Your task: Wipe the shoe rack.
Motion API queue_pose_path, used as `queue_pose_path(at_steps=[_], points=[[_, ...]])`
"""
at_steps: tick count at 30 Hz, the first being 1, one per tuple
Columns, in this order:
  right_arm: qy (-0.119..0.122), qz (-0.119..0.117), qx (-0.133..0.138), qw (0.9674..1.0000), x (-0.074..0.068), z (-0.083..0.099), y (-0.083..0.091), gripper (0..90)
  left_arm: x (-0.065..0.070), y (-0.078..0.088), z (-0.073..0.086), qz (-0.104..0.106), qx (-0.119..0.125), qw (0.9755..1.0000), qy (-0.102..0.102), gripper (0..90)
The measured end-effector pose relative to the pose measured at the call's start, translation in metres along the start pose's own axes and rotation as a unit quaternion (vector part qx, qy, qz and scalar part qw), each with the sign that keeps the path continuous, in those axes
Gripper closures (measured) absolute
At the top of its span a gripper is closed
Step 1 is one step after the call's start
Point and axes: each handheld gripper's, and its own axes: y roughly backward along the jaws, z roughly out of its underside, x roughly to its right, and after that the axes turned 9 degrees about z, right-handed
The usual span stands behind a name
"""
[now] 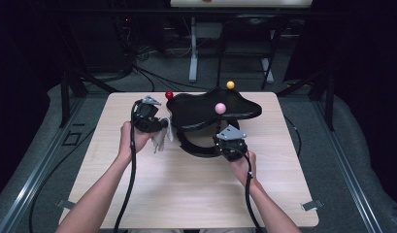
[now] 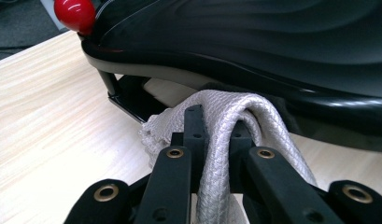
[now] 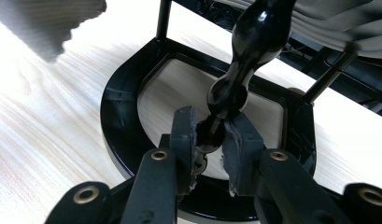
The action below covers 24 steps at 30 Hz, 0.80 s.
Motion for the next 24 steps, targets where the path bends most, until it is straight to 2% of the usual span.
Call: queue_pose_path(at_steps=[5,10,18,24], points=[[0.001,0.000,0.000,1.0000,0.000,0.000,0.000,74.8,0.007,0.008,0.002,0.005,0.005,0.9999,-0.008,83.2],[0.004,-0.001,-0.002,1.0000,0.000,-0.001,-0.001,74.7,0.012,0.015,0.001,0.010,-0.002,0.9998,-0.014,83.1],[0.007,0.002,-0.004,1.0000,-0.001,-0.001,-0.001,74.9,0.015,0.022,-0.003,0.026,-0.013,0.9994,-0.017,83.2],[0.006,0.000,-0.004,1.0000,0.000,-0.001,-0.001,75.1,0.014,0.022,-0.005,0.026,-0.013,0.9994,-0.018,83.2]])
